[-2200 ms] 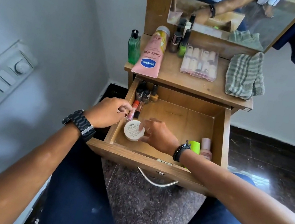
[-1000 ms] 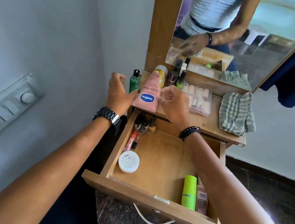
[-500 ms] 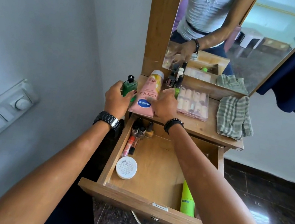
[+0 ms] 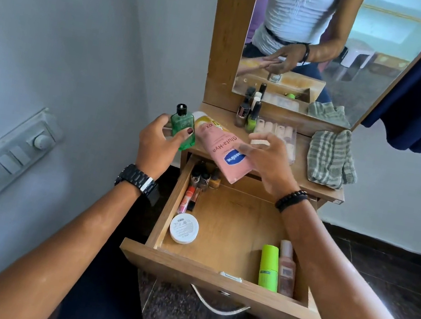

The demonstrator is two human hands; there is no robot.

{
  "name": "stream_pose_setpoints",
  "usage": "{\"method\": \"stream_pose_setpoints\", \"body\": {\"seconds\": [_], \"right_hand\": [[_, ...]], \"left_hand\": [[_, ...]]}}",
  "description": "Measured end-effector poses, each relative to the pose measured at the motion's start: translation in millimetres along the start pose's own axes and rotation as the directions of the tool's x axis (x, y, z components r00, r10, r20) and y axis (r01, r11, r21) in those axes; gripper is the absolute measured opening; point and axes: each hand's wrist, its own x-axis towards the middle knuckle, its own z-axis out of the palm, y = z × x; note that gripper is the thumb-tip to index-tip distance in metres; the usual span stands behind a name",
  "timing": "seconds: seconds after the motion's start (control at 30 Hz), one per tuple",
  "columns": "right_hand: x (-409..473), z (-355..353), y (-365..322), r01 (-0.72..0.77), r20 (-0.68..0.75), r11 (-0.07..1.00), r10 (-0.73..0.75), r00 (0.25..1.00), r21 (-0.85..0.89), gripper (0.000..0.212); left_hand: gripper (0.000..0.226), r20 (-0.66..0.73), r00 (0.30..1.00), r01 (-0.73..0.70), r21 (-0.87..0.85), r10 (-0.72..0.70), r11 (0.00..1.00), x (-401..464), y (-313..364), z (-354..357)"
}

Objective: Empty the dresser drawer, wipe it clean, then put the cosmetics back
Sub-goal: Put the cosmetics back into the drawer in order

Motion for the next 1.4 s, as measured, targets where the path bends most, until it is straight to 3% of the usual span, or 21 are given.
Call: {"method": "stream_pose_setpoints", "body": {"seconds": [0.17, 0.5, 0.67, 0.9, 1.0, 1.1, 1.4], "right_hand": [[-28, -52, 2, -0.006, 0.121, 0.996, -0.005, 0.993, 0.091, 0.014], [-56, -113, 51, -0.155, 0.236, 0.973, 0.194, 0.952, -0.173, 0.015], [-54, -108, 77, -0.137, 0.097, 0.950, 0.170, 0.981, -0.280, 0.015], [-28, -88, 106, -0.117, -0.105, 0.940, 0.088, 0.991, -0.320, 0.025], [-22, -76, 116, -0.078, -0.204, 0.874, -0.025, 0.979, -0.480, 0.018], [-19, -70, 119, -0.041, -0.215, 0.767, -0.128, 0.968, -0.640, 0.020], [-12, -69, 133, -0.095, -0.201, 0.452, -0.193, 0.960, -0.887, 0.035]], "left_hand": [[0.027, 0.086, 0.996, -0.036, -0.010, 0.037, 0.999, -21, 7, -6], [0.021, 0.336, 0.942, -0.003, 0.043, -0.011, 0.999, -55, 0, 11], [0.029, 0.459, 0.884, 0.046, 0.100, -0.088, 0.994, -59, -20, 26], [0.037, 0.555, 0.823, -0.014, 0.238, -0.124, 0.971, -64, -27, 40], [0.037, 0.561, 0.816, -0.015, 0.261, -0.139, 0.965, -64, -29, 45], [0.036, 0.567, 0.813, -0.030, 0.273, -0.135, 0.962, -64, -30, 48], [0.033, 0.614, 0.778, -0.052, 0.274, -0.133, 0.960, -64, -31, 57]]}}
